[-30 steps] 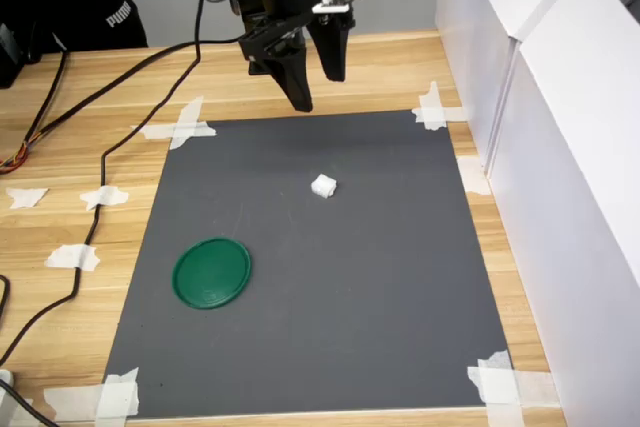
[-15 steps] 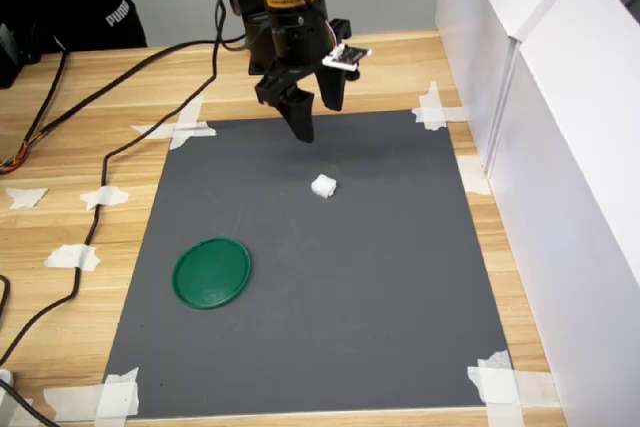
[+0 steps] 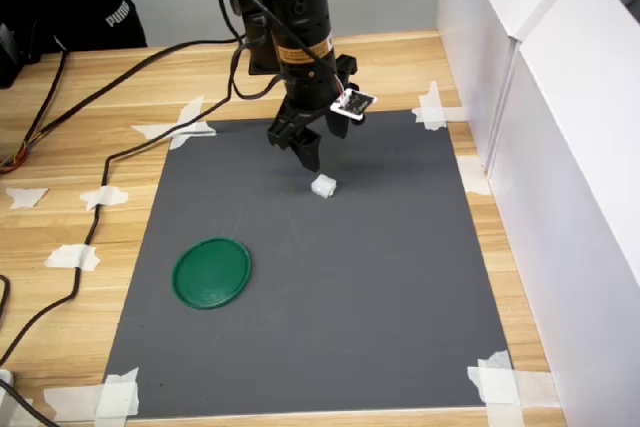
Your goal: Grasp a white terminal and put it on the green lid.
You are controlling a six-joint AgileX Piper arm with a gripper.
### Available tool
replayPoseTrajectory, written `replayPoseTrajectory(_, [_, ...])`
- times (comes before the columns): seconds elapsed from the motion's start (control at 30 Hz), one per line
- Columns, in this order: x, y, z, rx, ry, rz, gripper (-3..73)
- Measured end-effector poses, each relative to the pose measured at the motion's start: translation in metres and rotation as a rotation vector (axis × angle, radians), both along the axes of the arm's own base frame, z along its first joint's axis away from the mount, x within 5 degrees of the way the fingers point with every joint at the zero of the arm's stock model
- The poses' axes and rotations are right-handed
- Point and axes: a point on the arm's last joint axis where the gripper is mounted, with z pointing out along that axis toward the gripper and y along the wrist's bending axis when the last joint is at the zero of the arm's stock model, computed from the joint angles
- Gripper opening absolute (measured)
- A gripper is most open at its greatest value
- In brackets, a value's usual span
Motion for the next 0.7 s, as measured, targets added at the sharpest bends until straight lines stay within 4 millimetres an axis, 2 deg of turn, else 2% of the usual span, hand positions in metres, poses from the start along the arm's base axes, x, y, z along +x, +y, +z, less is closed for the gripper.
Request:
replayPoseTrajectory(0.3, [-0.0024, -0.0012, -0.0064, -0.005, -0.003, 0.005, 63.3])
replayPoseTrajectory(0.7, [0.0045, -0.0032, -0.0049, -0.036, -0.084, 0.033, 63.1])
